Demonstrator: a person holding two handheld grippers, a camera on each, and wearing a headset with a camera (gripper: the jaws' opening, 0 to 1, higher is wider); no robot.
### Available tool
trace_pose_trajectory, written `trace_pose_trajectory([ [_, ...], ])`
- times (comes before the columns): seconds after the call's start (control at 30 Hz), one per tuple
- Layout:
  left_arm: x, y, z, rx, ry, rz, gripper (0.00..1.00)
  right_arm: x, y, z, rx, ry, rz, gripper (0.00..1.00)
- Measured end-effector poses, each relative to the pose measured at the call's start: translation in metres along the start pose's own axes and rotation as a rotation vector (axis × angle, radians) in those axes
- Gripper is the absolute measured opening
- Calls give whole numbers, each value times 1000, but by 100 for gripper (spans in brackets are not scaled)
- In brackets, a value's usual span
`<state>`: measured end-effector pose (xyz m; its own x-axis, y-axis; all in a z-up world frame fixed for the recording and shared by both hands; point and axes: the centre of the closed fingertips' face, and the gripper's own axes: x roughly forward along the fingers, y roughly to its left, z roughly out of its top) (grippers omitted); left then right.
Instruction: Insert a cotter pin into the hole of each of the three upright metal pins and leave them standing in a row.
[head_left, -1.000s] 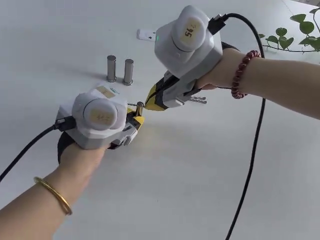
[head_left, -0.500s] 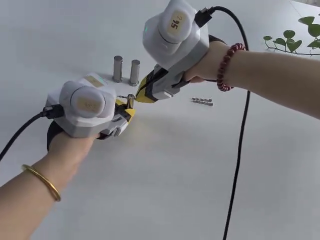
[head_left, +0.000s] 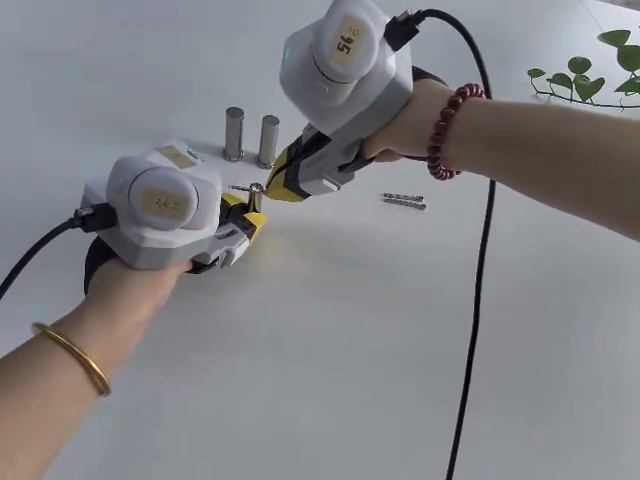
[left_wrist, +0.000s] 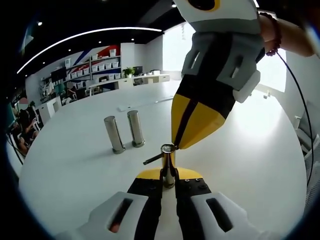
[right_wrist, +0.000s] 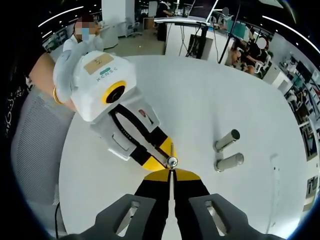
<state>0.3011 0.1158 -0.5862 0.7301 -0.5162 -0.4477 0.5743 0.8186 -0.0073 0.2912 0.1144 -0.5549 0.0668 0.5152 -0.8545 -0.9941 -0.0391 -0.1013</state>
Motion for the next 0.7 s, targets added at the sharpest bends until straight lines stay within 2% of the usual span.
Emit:
trace_pose_trajectory([
  [0.33, 1, -1, 0, -10, 1, 8, 7, 0, 0, 0, -28, 7, -9, 0],
  [0.6, 3, -3, -8, -22, 38, 1, 11, 0, 4, 0, -15, 1, -6, 0],
  [0.7, 2, -3, -8, -29, 36, 1, 13, 0, 5, -1, -16, 5, -7, 0],
])
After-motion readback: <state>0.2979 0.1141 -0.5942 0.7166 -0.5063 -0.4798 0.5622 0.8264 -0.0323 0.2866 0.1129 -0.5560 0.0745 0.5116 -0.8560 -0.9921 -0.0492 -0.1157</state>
